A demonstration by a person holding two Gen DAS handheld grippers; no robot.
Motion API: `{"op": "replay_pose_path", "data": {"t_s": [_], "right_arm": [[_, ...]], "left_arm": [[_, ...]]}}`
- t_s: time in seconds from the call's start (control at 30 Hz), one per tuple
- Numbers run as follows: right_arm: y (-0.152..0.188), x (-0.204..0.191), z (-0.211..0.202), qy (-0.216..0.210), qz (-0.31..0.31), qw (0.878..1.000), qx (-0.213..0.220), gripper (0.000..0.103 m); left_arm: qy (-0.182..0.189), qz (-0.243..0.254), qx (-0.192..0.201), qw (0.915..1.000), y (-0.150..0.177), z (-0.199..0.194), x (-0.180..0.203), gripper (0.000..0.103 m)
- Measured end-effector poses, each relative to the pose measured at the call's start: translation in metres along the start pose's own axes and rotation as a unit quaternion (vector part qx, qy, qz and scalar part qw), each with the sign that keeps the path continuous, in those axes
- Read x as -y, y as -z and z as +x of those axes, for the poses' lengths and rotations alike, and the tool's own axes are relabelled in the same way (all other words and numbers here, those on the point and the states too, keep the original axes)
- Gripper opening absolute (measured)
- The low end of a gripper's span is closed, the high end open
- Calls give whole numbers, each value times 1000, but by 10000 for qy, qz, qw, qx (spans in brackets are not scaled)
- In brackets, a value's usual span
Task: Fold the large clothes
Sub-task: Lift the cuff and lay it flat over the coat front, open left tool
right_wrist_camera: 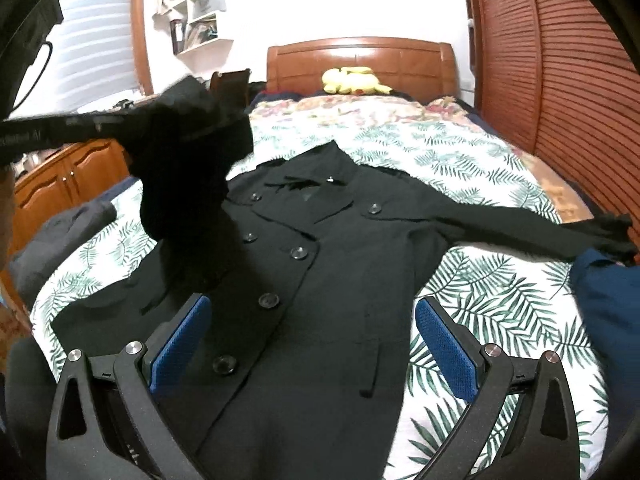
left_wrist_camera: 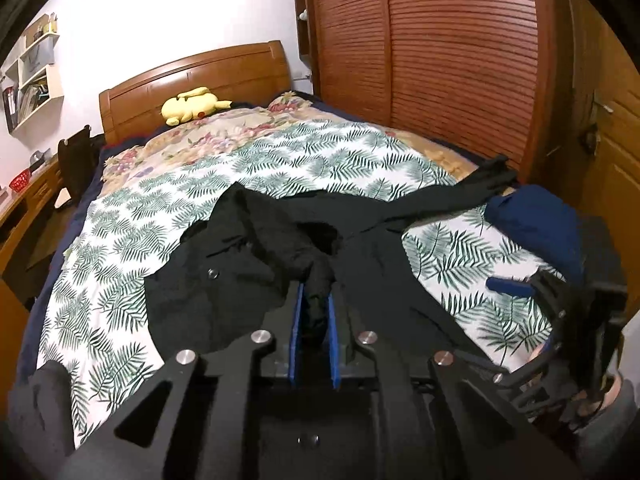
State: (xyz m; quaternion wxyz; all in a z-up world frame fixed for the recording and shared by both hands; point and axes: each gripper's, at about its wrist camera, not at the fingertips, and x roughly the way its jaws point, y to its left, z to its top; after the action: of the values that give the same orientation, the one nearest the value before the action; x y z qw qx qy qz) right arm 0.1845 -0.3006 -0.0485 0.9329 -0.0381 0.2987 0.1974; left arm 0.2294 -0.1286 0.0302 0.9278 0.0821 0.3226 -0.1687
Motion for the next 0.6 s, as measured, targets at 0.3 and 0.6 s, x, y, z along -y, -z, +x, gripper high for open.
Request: {"op": "replay_pose_path", "data": {"t_s": [0.3,0.6], "right_arm": [[0,-10,0,-5,-152,9999,-44,103],[6,-19,18,-113,-258,9993,-255,103]], "left_arm": [[-24,-179,-205,9996,53,-5,-9,12],[-69,-104,-411,9991,105,-11,-6,17]]}}
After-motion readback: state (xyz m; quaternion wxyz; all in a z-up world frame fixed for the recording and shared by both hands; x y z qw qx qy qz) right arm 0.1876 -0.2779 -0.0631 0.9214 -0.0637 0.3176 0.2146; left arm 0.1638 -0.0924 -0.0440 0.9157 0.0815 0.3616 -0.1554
